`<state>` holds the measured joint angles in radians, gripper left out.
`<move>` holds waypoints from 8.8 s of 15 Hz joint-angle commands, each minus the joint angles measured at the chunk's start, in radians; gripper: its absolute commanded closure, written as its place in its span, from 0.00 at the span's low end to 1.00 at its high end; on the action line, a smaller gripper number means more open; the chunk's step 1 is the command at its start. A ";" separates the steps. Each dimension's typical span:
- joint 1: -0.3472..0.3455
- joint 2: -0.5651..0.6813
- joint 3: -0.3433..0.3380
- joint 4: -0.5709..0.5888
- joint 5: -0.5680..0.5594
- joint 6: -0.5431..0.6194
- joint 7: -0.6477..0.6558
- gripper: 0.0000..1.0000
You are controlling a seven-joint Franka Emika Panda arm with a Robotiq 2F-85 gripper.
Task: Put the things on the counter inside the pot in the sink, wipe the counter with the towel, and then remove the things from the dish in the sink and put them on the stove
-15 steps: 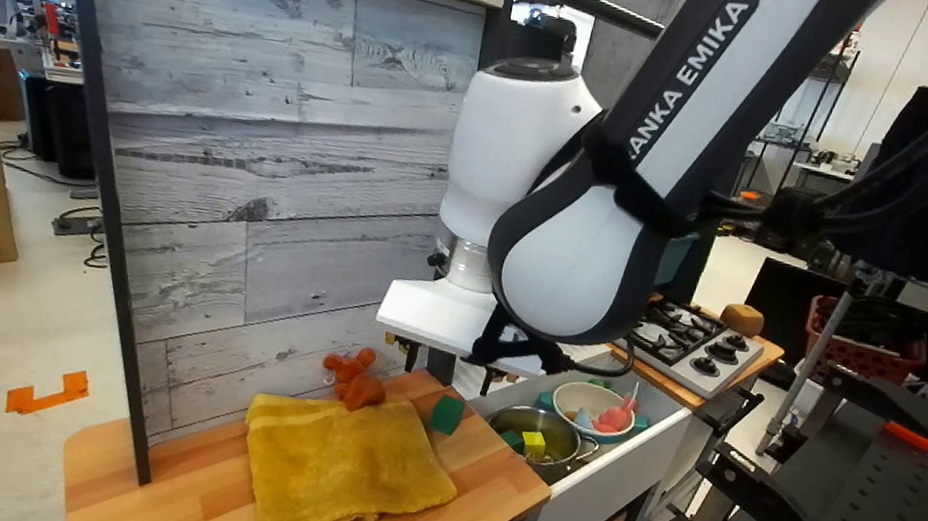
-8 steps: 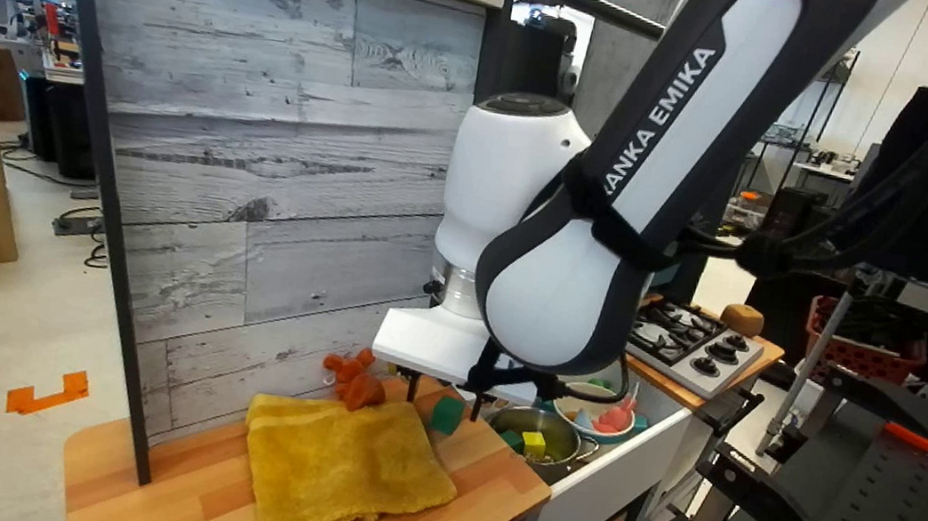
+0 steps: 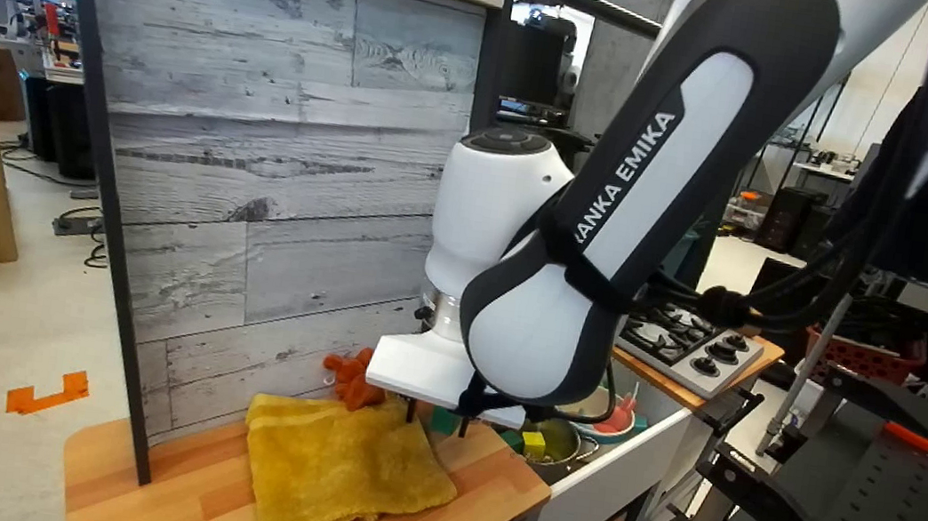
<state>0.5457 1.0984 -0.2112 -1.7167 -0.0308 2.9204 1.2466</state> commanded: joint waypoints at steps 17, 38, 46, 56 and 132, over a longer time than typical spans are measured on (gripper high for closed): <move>-0.228 -0.092 0.075 -0.101 0.070 -0.140 -0.190 0.92; 0.175 0.000 -0.177 0.161 -0.085 -0.053 -0.093 0.00; 0.099 0.139 -0.101 0.360 -0.061 -0.091 -0.137 0.21; 0.028 0.174 0.023 0.455 -0.053 -0.183 -0.231 0.91; 0.055 0.271 0.060 0.471 0.047 -0.459 -0.194 0.00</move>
<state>0.6361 1.3435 -0.1013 -1.2061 0.0048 2.4826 0.9988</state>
